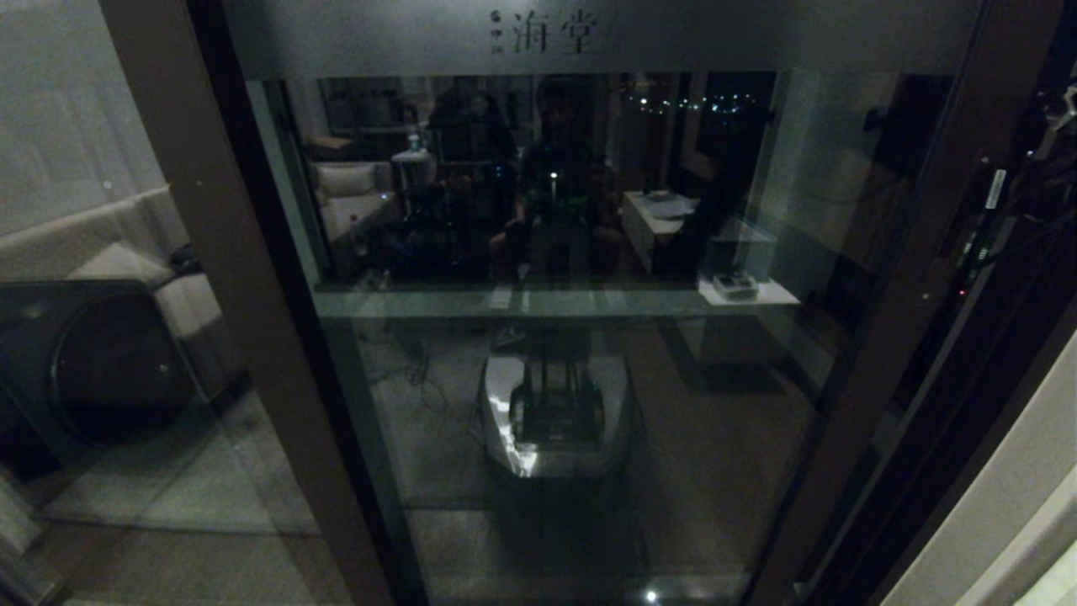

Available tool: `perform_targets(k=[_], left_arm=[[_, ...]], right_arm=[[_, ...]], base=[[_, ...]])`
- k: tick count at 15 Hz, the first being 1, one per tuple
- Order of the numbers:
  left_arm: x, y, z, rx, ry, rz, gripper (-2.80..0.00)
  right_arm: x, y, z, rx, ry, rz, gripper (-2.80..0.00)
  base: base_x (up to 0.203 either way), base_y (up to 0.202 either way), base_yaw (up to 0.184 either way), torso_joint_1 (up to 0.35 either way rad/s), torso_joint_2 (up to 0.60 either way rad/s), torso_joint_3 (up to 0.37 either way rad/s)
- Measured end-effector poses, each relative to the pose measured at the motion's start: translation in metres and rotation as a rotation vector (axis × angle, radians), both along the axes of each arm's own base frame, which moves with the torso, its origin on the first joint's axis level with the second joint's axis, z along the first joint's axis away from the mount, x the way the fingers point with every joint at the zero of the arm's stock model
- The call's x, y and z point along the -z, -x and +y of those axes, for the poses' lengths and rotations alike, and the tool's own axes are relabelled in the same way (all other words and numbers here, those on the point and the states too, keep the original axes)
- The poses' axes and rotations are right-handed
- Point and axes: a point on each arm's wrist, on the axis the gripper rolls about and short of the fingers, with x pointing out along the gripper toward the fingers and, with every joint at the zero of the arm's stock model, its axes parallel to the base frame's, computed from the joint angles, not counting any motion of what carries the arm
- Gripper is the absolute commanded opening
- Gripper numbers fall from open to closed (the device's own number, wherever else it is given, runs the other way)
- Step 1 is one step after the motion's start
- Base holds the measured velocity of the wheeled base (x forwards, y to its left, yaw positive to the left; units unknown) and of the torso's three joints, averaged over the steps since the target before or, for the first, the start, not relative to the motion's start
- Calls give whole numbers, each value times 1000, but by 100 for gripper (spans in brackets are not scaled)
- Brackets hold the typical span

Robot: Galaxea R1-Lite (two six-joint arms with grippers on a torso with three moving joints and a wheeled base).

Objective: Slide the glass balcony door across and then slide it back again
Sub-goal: Open the slid door

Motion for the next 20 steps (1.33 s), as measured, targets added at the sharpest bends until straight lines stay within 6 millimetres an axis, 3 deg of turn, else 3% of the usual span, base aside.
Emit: perform_targets(k=[20], left_arm=[[0,0,0,0,1,0,-280]], right_arm=[[1,-11,57,-134,-37,8,-280]], base=[[0,0,0,0,0,0]])
